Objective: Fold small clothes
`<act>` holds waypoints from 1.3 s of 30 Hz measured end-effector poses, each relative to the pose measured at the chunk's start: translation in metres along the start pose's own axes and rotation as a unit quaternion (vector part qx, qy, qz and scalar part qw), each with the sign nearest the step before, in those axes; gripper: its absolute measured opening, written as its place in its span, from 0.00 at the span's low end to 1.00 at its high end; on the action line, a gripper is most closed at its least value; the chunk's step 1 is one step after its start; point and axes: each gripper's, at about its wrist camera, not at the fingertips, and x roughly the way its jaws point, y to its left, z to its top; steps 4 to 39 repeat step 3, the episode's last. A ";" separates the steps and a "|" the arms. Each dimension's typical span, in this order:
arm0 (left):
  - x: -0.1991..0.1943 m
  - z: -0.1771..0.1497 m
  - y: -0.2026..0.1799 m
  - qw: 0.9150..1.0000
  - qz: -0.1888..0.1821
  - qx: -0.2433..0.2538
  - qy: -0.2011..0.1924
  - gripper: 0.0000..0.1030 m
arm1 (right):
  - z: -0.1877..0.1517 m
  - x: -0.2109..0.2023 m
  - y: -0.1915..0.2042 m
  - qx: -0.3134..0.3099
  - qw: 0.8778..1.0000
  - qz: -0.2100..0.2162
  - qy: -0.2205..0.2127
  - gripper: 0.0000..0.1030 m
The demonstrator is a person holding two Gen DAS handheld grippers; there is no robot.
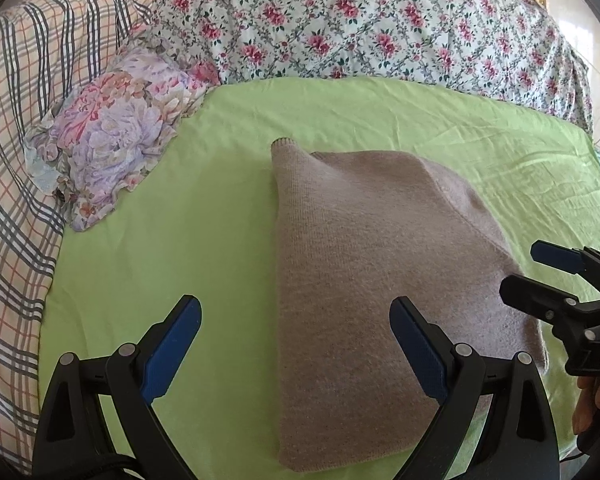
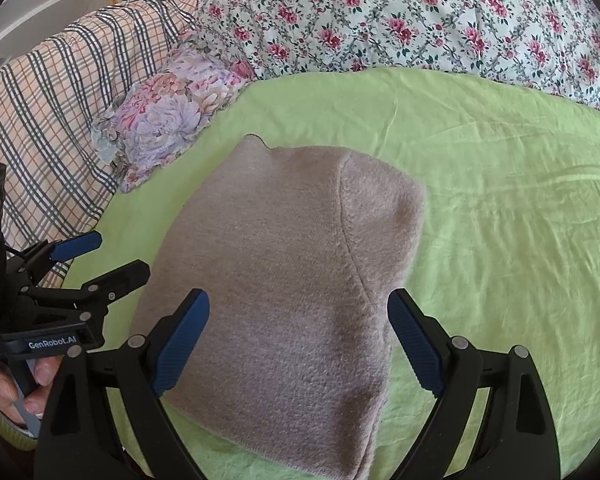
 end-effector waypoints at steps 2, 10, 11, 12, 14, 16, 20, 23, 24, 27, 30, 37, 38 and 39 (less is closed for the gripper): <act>0.003 -0.001 -0.001 1.000 0.000 -0.001 0.005 0.93 | -0.001 0.002 -0.001 0.002 1.000 0.002 0.004 0.88; 0.004 -0.002 -0.002 1.000 0.002 0.000 0.007 0.93 | -0.002 0.003 -0.001 0.001 1.000 0.004 0.006 0.88; 0.004 -0.002 -0.002 1.000 0.002 0.000 0.007 0.93 | -0.002 0.003 -0.001 0.001 1.000 0.004 0.006 0.88; 0.004 -0.002 -0.002 1.000 0.002 0.000 0.007 0.93 | -0.002 0.003 -0.001 0.001 1.000 0.004 0.006 0.88; 0.004 -0.002 -0.002 1.000 0.002 0.000 0.007 0.93 | -0.002 0.003 -0.001 0.001 1.000 0.004 0.006 0.88; 0.004 -0.002 -0.002 1.000 0.002 0.000 0.007 0.93 | -0.002 0.003 -0.001 0.001 1.000 0.004 0.006 0.88; 0.004 -0.002 -0.002 1.000 0.002 0.000 0.007 0.93 | -0.002 0.003 -0.001 0.001 1.000 0.004 0.006 0.88; 0.004 -0.002 -0.002 1.000 0.002 0.000 0.007 0.93 | -0.002 0.003 -0.001 0.001 1.000 0.004 0.006 0.88; 0.004 -0.002 -0.002 1.000 0.002 0.000 0.007 0.93 | -0.002 0.003 -0.001 0.001 1.000 0.004 0.006 0.88; 0.004 -0.002 -0.002 1.000 0.002 0.000 0.007 0.93 | -0.002 0.003 -0.001 0.001 1.000 0.004 0.006 0.88; 0.004 -0.002 -0.002 1.000 0.002 0.000 0.007 0.93 | -0.002 0.003 -0.001 0.001 1.000 0.004 0.006 0.88; 0.004 -0.002 -0.002 1.000 0.002 0.000 0.007 0.93 | -0.002 0.003 -0.001 0.001 1.000 0.004 0.006 0.88; 0.004 -0.002 -0.002 1.000 0.002 0.000 0.007 0.93 | -0.002 0.003 -0.001 0.001 1.000 0.004 0.006 0.88; 0.004 -0.002 -0.002 1.000 0.002 0.000 0.007 0.93 | -0.002 0.003 -0.001 0.001 1.000 0.004 0.006 0.88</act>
